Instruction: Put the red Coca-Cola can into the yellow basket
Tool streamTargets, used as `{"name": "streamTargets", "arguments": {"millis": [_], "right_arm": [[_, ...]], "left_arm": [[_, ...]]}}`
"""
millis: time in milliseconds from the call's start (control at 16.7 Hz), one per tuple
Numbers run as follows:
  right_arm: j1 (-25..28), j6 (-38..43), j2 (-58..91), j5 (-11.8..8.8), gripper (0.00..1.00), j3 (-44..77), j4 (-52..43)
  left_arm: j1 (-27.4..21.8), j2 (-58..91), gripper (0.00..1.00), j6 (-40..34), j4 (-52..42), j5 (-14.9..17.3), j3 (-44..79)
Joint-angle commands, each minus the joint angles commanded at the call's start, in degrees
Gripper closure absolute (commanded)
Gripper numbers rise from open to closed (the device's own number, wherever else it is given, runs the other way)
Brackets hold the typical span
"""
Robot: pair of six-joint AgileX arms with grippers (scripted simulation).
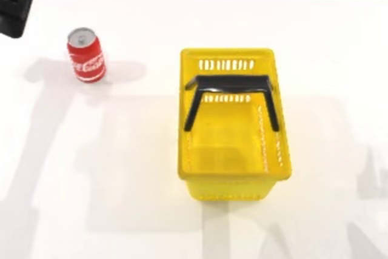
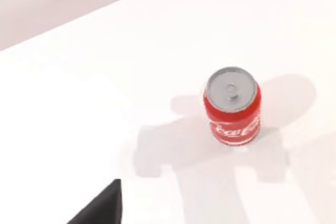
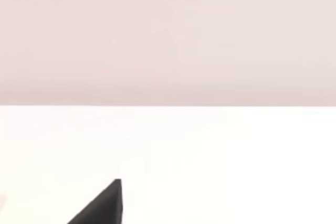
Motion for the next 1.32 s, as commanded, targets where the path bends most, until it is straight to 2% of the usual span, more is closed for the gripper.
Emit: {"name": "streamTargets", "arguments": {"millis": [480,780,1020,1320], "right_arm": [[0.0,0.0,0.0,0.0,0.0,0.0,0.0],[0.0,0.0,0.0,0.0,0.0,0.0,0.0],[0.0,0.0,0.0,0.0,0.0,0.0,0.0],[0.0,0.0,0.0,0.0,0.0,0.0,0.0]], "left_arm": [[-1.1,47.6,0.0,11.6,-28.6,0.2,50.8],[-1.4,70.6,0.0,17.2,-42.4,0.1,75.3],[-1.5,81.7,0.0,19.8,-49.0,0.0,87.1],[-1.6,84.4,0.0,20.4,-50.6,-0.1,89.9]]}}
